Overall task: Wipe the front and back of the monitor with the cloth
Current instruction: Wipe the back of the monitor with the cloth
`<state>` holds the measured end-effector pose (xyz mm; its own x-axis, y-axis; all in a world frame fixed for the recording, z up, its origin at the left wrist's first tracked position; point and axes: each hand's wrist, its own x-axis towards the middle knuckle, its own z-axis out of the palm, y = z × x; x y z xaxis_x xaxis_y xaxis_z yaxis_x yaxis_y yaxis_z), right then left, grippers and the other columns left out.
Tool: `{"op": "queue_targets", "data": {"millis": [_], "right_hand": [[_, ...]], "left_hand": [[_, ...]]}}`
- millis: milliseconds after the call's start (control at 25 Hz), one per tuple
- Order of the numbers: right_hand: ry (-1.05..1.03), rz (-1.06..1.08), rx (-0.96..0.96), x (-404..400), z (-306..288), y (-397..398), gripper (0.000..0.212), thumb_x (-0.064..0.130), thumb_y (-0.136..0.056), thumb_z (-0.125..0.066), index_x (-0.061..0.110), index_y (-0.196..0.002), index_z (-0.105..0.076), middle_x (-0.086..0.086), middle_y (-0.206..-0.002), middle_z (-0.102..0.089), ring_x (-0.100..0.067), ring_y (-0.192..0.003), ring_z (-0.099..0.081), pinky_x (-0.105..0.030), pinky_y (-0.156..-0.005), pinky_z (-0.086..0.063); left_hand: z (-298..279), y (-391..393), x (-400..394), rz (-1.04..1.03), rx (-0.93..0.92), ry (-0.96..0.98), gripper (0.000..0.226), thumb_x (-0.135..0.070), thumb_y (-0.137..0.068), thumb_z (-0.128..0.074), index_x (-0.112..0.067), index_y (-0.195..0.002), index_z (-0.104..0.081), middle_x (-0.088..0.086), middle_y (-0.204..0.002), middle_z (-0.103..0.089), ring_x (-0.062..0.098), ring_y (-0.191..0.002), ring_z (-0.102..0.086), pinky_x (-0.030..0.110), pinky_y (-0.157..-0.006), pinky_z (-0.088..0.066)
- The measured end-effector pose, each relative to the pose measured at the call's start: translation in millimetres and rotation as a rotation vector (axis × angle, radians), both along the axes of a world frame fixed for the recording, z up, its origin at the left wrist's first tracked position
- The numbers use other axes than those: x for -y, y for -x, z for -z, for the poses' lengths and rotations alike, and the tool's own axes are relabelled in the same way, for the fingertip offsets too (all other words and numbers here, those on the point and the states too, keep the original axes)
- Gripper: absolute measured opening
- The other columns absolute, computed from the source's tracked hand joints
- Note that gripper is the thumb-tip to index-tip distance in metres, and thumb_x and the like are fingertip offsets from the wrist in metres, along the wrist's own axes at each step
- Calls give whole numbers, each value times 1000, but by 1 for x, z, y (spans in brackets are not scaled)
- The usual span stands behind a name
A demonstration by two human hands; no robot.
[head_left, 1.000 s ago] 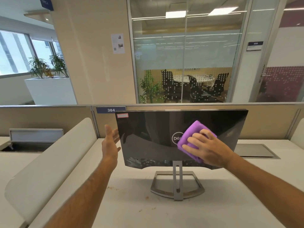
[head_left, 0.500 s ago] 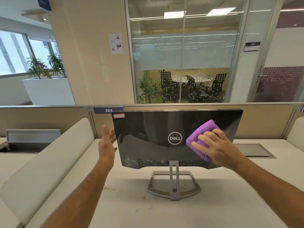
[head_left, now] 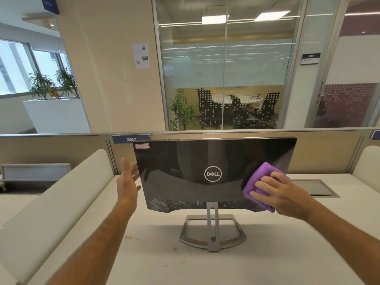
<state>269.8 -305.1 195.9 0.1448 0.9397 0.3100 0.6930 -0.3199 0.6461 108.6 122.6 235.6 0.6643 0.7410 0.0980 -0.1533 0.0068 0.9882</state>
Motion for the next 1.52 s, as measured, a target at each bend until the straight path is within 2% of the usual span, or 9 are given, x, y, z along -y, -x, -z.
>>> {"op": "queue_targets", "data": {"millis": [160,360,560,760,960,1120,1320,1400,1520], "right_hand": [[-441,116,-52,12,-17,-14,88,18,-52,-92,14,-130,-52,-20,-122,-57,-37,-109,-53,-50,-90,-47],[-109,11,-35,17,-3,-11,82,22,-50,-94,16,-124,-59,-16,-118,-63,-36,-105,-59,-51,-89,-50],[-650,138,-158,18,-4,-13,92,12,-47,-95,12,-129,-53,-23,-116,-59,-38,-107,-53,-49,-84,-52],[-215,32,-74,18,4,-8,78,23,-46,-95,12,-119,-67,-17,-115,-64,-36,-101,-61,-47,-84,-54],[-884,162,-278,16,6,-12,79,2,-49,-94,0,-122,-62,-25,-114,-59,-38,-100,-57,-45,-79,-55],[-572,113,-231,12,17,-3,77,9,-45,-95,0,-116,-68,-23,-112,-63,-39,-96,-61,-44,-78,-56],[-1174,209,-486,8,28,-4,60,-7,-64,-83,-9,-119,-59,-29,-112,-58,-40,-93,-58,-45,-77,-56],[-1123,219,-490,3,32,1,62,-7,-63,-84,-8,-120,-60,-29,-113,-58,-39,-94,-59,-42,-77,-55],[-745,191,-350,15,33,3,77,1,-46,-95,-4,-117,-65,-25,-111,-62,-40,-93,-62,-42,-75,-57]], "left_hand": [[-1,-1,1,-14,-6,-4,83,-84,-76,-25,-31,-131,-58,-1,-140,-56,29,-130,-50,60,-107,-32],[-1,1,4,-10,8,-6,72,-85,-77,-24,-39,-118,-61,-4,-135,-59,29,-129,-51,60,-107,-32],[-1,1,5,-14,8,-10,69,-84,-78,-25,-39,-116,-60,-2,-137,-58,29,-129,-50,60,-107,-32],[0,-1,5,-24,5,-13,71,-84,-78,-26,-38,-120,-59,-1,-140,-56,29,-131,-49,60,-107,-32],[2,-3,5,-31,4,-20,80,-85,-77,-26,-33,-130,-57,-1,-143,-54,30,-132,-48,61,-108,-31],[3,-4,6,-49,7,-11,75,-84,-79,-27,-35,-127,-58,-2,-142,-54,29,-131,-49,60,-107,-32],[1,-3,7,-53,3,-2,74,-85,-79,-27,-37,-124,-59,-3,-140,-56,29,-131,-49,60,-107,-32],[0,-3,8,-59,2,9,70,-85,-79,-27,-38,-120,-60,-7,-134,-58,28,-130,-50,59,-106,-33],[0,-3,8,-61,17,17,60,-83,-82,-27,-42,-107,-62,-14,-119,-59,26,-127,-52,58,-105,-34]]}}
